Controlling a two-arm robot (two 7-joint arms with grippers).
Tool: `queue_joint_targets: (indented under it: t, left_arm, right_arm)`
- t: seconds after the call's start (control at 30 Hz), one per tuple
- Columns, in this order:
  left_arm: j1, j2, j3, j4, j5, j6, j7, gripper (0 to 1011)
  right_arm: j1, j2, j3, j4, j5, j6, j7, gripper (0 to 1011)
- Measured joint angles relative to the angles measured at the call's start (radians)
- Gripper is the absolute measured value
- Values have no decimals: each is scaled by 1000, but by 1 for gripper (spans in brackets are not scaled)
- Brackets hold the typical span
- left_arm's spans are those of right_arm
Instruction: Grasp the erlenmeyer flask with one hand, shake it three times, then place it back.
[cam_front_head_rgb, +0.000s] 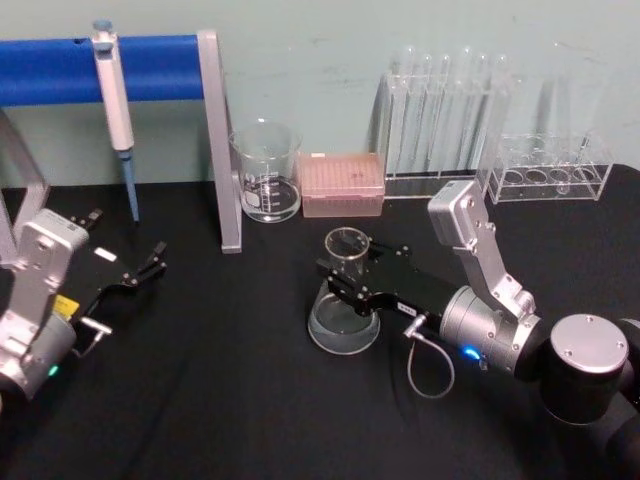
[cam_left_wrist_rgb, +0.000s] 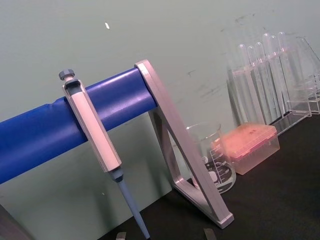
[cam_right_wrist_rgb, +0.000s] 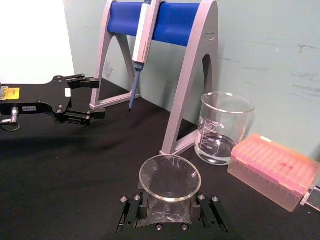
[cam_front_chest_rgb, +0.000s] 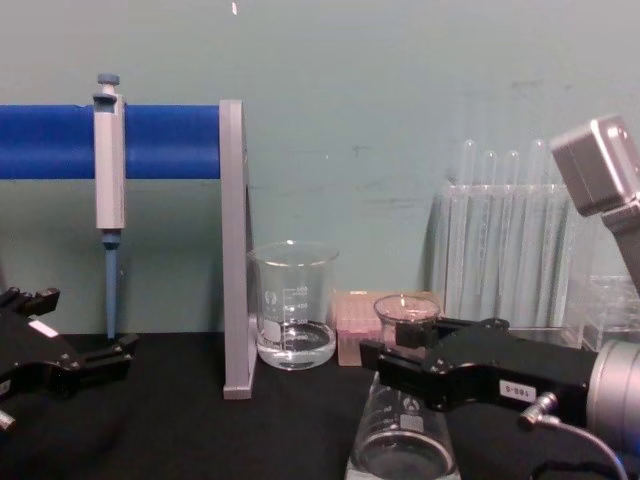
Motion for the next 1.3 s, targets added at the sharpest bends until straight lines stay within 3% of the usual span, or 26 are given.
queue_joint_targets:
  t: [0.23,0.9,1.3]
  left_arm:
    - [0,0,0,0,0,0,0,1001]
    - [0,0,0,0,0,0,0,1001]
    - [0,0,0,0,0,0,0,1001]
  right_arm:
    - [-5,1,16,-25,12,10,-10,451]
    - [-11,51,103,-261,75,143,-80,451]
    - [-19,94,135,-329,123,152,-80,450]
